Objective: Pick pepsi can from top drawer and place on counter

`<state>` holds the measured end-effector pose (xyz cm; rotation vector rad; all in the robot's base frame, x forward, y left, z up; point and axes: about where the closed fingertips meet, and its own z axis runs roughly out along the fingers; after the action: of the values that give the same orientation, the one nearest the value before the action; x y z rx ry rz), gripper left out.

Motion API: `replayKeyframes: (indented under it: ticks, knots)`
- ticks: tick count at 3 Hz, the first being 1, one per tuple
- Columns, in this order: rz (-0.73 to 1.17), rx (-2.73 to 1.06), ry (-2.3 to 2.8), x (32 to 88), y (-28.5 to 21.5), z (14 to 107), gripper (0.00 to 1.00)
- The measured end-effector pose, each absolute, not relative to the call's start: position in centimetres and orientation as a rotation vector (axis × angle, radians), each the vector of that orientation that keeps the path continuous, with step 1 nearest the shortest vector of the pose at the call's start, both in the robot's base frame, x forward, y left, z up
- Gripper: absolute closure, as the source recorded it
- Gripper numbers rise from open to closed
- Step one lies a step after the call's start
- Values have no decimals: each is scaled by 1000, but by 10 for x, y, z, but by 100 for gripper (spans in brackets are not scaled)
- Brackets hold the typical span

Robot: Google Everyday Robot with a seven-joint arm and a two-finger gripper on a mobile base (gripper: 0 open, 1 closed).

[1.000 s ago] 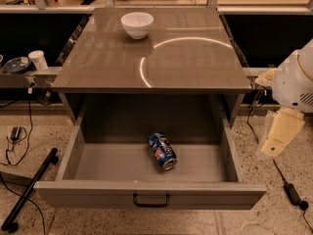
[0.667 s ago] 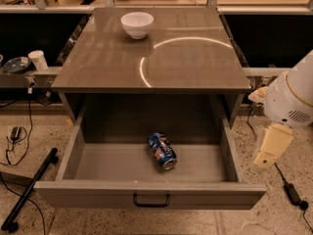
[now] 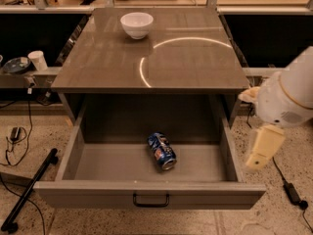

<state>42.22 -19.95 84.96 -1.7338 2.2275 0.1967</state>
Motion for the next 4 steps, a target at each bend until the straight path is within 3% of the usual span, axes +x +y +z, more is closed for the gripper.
replayKeyframes:
  ticks: [3,4]
  knots:
    - [329,-1943,1935,420,-89,865,0]
    - [328,-1943,1934,420,-89,866,0]
